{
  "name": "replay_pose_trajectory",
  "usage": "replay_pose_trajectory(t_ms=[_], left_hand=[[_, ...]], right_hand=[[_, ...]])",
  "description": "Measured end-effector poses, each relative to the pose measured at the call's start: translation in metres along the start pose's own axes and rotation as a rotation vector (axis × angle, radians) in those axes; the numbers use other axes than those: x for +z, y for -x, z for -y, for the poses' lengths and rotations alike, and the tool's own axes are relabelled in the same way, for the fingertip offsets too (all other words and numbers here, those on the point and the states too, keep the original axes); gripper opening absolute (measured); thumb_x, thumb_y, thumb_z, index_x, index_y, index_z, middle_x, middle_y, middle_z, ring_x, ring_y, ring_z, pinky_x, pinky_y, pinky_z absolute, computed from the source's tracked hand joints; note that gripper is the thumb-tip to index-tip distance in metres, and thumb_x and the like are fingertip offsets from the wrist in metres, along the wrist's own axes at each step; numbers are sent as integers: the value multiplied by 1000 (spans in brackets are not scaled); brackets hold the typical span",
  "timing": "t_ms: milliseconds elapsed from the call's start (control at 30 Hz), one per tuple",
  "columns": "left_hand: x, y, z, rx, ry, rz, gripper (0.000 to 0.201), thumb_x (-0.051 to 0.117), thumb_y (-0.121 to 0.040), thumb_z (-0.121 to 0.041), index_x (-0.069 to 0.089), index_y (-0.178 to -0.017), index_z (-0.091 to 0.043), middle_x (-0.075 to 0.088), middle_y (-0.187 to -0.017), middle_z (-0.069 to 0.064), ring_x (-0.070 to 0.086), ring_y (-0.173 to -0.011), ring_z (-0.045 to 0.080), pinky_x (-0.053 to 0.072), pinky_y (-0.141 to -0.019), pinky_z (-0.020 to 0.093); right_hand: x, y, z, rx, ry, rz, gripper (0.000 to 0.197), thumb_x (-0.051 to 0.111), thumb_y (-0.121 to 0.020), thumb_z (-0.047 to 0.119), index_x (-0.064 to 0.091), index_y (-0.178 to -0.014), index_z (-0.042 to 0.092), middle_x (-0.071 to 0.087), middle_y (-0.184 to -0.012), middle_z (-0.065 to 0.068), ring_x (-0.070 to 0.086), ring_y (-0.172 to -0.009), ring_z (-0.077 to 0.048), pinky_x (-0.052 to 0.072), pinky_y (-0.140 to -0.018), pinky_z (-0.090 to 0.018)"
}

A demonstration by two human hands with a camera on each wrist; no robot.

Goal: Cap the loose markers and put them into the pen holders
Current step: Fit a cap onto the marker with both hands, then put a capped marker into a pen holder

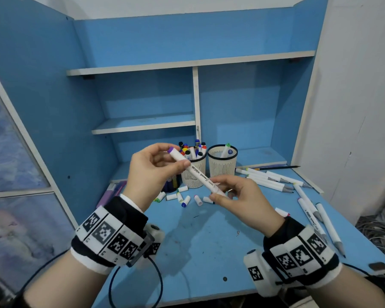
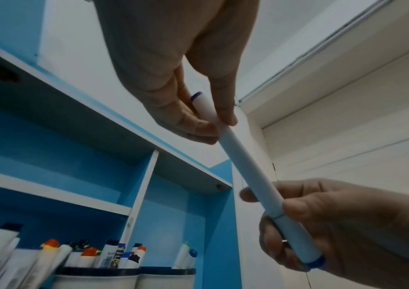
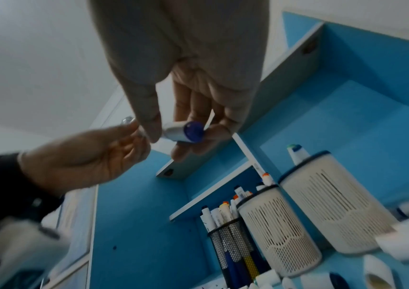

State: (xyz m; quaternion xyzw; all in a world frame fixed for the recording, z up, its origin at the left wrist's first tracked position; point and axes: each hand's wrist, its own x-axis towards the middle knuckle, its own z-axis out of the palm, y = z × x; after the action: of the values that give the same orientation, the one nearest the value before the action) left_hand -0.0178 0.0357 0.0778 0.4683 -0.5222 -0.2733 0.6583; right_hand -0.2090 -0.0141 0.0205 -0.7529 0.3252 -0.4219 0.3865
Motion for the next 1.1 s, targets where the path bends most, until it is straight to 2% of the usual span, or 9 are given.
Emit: replay_pose_trajectory(t_ms=[200,300,400,533,700,867,967,1033,1100], left_hand=[[6,-9,-5,-6,-181,136,31,81,-64,-8,66,-91,-13,69,-75,14,66,-65,21,58,-66,27],[-13,-17,8,-48,-289,150,29,82,-65,-10,66,-87,-17,71,-72,5,66,-67,19,59,-69,31],[-42,-29,37,-156,-436,136,24,82,-68,-10,66,-86,-13,70,-78,9,65,-72,21,58,-77,38],[-77,-38,82,-342,-740,154,13,76,-76,-11,67,-85,-9,68,-80,7,61,-71,20,56,-80,39],[-91,-40,112,-456,-1173,389,27,65,-83,-13,66,-109,-9,66,-113,4,59,-99,16,38,-74,14],[-87,-46,119,-452,-1271,421,28,58,-87,-9,65,-113,-5,64,-118,10,57,-112,25,38,-91,21],[-80,-46,117,-444,-1369,435,19,53,-91,-17,64,-89,-3,65,-114,15,57,-109,28,36,-97,26],[-77,-47,115,-469,-1411,441,13,53,-91,-18,54,-79,-13,65,-114,15,59,-108,29,38,-96,28],[-74,-46,113,-469,-1403,452,18,53,-92,-17,57,-107,-9,63,-118,16,60,-109,29,38,-97,29]], right_hand=[[13,-9,10,0,154,82,15,73,-80,30,69,-94,26,69,-78,-11,62,-68,-21,51,-68,-35],[12,-14,5,5,232,65,14,73,-80,27,68,-93,21,56,-62,4,49,-55,-2,41,-54,-17],[4,-22,-3,62,241,-5,23,71,-82,19,63,-104,16,49,-66,10,49,-52,2,40,-45,-10],[-9,-41,-11,118,209,-115,30,67,-86,14,49,-109,18,56,-84,6,61,-72,-15,55,-64,-29],[-23,-66,-7,126,129,-193,16,49,-97,26,53,-97,10,63,-85,-14,67,-62,-27,57,-70,-50],[-37,-85,-2,86,176,-300,13,49,-96,22,54,-96,10,66,-96,-15,68,-76,-25,56,-77,-35],[-46,-94,0,63,134,-410,13,56,-92,10,49,-102,14,60,-95,-6,67,-68,-15,54,-65,-16],[-51,-99,0,54,91,-462,24,59,-89,5,43,-105,14,55,-96,-2,68,-69,-20,57,-69,-24],[-54,-102,0,46,74,-484,26,59,-89,5,41,-105,14,53,-93,1,69,-73,-26,58,-73,-32]])
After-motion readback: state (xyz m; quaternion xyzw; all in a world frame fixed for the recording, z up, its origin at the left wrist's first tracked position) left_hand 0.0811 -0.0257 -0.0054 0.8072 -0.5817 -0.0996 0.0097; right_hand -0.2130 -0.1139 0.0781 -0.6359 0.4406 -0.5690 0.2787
